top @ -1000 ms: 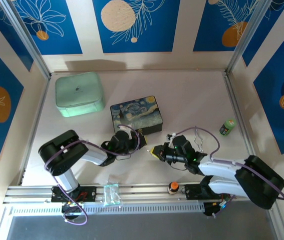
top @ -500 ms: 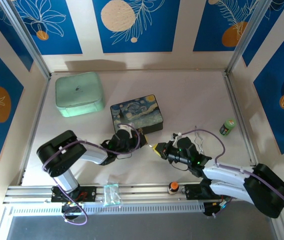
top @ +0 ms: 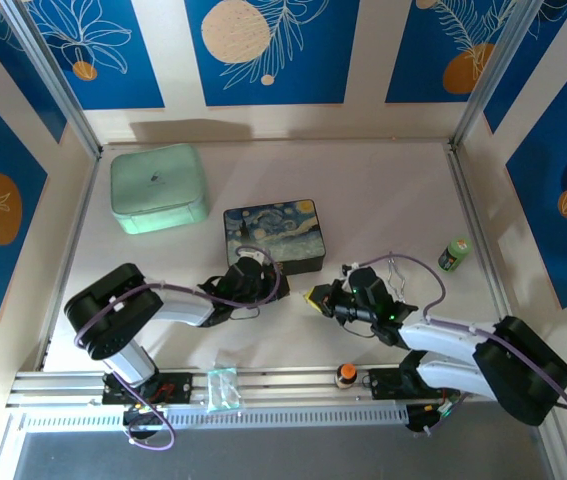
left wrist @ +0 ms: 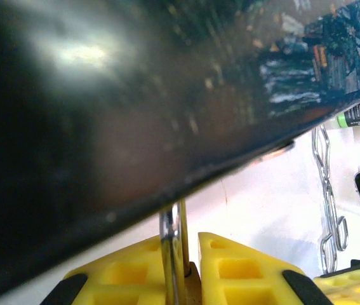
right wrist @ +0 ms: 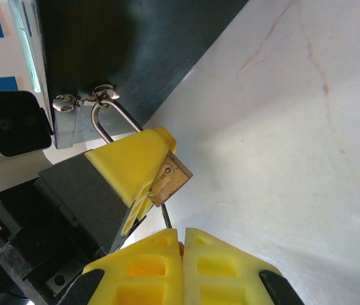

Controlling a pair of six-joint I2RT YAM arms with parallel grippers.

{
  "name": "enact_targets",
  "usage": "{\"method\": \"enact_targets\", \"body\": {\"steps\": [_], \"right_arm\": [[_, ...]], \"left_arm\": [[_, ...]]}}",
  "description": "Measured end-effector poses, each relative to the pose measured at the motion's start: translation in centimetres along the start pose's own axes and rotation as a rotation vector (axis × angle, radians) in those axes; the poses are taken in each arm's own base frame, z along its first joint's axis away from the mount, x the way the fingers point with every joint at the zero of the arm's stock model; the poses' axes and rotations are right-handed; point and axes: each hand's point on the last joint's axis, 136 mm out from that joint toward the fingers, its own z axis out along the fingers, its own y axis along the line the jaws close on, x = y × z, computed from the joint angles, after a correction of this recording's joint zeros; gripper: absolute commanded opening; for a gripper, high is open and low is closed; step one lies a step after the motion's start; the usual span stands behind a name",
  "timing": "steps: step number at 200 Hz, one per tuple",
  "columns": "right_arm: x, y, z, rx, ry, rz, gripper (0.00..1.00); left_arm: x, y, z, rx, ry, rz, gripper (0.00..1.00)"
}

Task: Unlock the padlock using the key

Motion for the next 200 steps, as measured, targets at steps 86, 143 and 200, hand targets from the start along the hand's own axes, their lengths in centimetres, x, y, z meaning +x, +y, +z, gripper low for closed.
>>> {"method": "enact_targets", "body": {"steps": [86, 143, 200], "right_arm": [[1.7, 0.2, 2.0, -0.017, 0.053, -0.007, 0.00], [1.2, -0.3, 2.1, 0.000, 0.041, 0.005, 0.00], [0.9, -1.0, 2.4, 0.021, 0.019, 0.008, 0.00]], "left_arm": [[0.1, -0.1, -0.3, 0.027, -0.010, -0.008, 0.28], [0.1, 0.1, -0.6, 0.035, -0.019, -0.006, 0.25], [0.0, 0.7, -0.5, 0.001, -0.046, 0.022, 0.31]]}}
